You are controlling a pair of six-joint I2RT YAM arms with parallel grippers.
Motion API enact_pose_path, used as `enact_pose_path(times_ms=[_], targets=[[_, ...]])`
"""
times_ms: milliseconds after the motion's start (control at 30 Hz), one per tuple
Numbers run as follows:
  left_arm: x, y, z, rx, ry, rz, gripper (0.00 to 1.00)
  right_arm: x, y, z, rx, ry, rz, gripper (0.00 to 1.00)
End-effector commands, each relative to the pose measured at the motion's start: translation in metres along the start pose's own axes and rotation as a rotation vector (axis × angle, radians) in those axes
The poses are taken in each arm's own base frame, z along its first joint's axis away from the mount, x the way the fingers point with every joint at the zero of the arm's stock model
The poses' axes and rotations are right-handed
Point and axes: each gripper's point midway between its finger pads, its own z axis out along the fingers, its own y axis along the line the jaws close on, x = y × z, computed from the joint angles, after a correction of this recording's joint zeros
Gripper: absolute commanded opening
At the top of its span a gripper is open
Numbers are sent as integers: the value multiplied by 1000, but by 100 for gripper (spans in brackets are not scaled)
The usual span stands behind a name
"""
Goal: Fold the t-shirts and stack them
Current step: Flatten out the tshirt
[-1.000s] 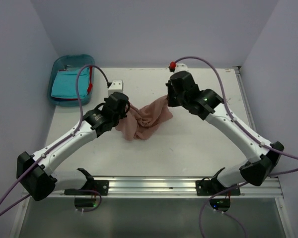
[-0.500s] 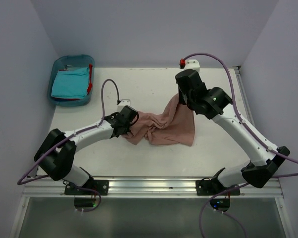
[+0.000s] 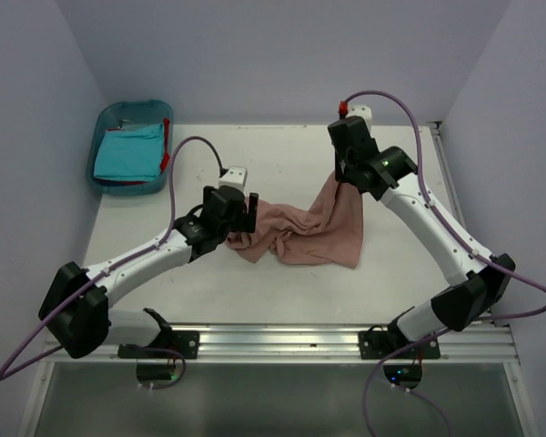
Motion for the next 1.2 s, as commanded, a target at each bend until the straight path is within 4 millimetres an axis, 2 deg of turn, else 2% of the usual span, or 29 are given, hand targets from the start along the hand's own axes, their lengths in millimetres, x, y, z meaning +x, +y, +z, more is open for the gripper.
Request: enact_pose_path(times_ms=[0, 67, 167, 233, 333, 400, 433, 467, 533, 567, 633, 667, 733, 867, 1000, 1167], targets=[[-4, -33, -13, 140, 26, 91, 88, -3, 6, 14, -26, -2, 11, 0], [20, -45, -12, 182, 127, 152, 84, -4, 6, 20, -30, 4, 18, 0], [50, -78, -25, 252, 185, 289, 80, -4, 10, 28, -41, 20, 21, 0], [60, -87, -27, 264, 203, 335, 77, -4, 12, 32, -53, 28, 25, 0], [71, -91, -27, 245, 243, 391, 70, -3, 15, 37, -63, 39, 24, 0], [67, -100, -31, 241, 243, 410, 66, -2, 15, 40, -63, 45, 23, 0], [73, -95, -30, 200, 266, 440, 65, -1, 15, 42, -60, 50, 21, 0], [70, -104, -34, 202, 255, 453, 65, 0, 15, 42, -61, 53, 21, 0], [77, -104, -37, 163, 275, 496, 65, 1, 15, 43, -62, 56, 19, 0], [73, -118, -46, 180, 255, 501, 65, 0, 14, 44, -63, 57, 21, 0], [72, -127, -56, 184, 247, 523, 65, 2, 13, 45, -60, 61, 18, 0], [73, -139, -65, 219, 238, 528, 65, 1, 12, 45, -59, 59, 18, 0], [81, -148, -69, 258, 255, 520, 65, 2, 12, 46, -61, 62, 20, 0], [104, -132, -62, 205, 302, 537, 61, 1, 12, 46, -69, 64, 19, 0], [113, -119, -57, 139, 319, 538, 54, 1, 12, 45, -74, 65, 23, 0], [129, -112, -44, 115, 356, 551, 51, 2, 13, 44, -86, 70, 29, 0]])
